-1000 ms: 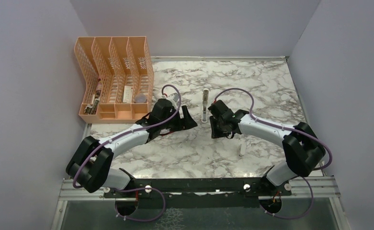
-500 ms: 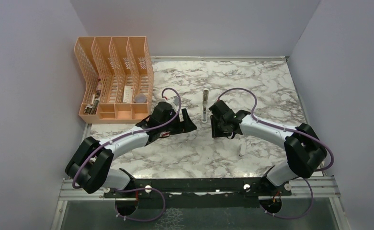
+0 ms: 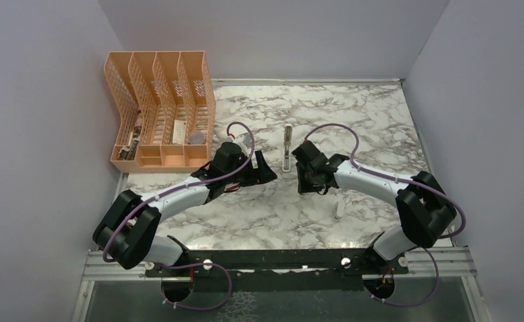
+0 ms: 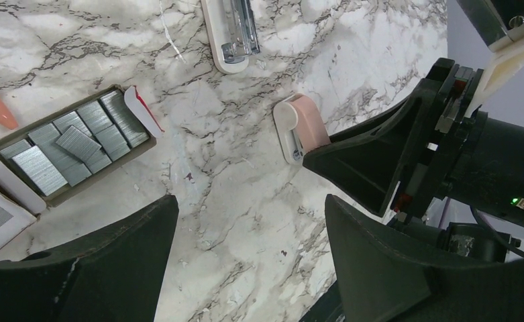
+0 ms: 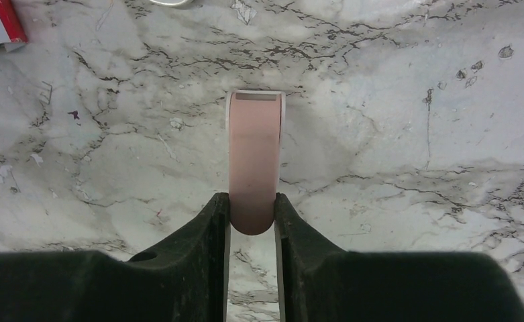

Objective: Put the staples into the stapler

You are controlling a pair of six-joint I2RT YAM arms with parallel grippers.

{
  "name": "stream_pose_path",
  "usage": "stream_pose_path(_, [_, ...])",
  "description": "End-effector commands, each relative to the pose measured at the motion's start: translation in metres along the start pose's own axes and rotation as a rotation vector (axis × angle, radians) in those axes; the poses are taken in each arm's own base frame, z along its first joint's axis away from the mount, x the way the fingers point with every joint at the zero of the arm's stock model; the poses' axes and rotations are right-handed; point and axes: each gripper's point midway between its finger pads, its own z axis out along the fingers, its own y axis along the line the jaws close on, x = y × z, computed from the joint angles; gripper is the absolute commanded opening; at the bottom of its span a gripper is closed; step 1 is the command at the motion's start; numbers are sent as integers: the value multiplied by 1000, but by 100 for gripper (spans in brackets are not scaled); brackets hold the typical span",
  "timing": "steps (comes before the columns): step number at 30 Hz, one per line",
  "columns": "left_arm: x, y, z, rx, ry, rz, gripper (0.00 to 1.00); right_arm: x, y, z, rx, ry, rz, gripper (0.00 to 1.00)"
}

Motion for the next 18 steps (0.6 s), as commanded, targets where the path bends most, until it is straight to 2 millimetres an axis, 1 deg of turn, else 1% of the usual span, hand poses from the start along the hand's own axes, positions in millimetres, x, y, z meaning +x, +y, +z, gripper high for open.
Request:
stream_pose_path(1, [-3, -2, 5, 13, -16, 12, 81, 0, 0, -1, -1, -12, 0, 21])
stream_pose_path(3, [-2, -2, 4, 21, -15, 11, 81, -4, 3, -4, -16, -31, 17, 12])
stream_pose_path(4, [0, -2, 4, 27, -16, 9, 80, -5, 5, -6, -28, -39, 24, 10])
stream_pose_path(6, [1, -4, 3, 47, -19, -3, 80, -11, 11, -15, -71, -70, 52, 9])
stream_pose_path(10, [11, -10, 3, 79, -9, -28, 80, -18, 29, -33, -183, -99, 135, 9])
stream_pose_path(12, [19, -13, 6, 91, 6, -37, 79, -19, 39, -42, -244, -96, 190, 9])
stream_pose_path(14, [27, -21, 9, 115, 27, -49, 77, -17, 49, -51, -315, -94, 237, 9])
stream_pose_path(18, [36, -35, 11, 148, 16, -48, 74, -14, 56, -63, -392, -102, 318, 9])
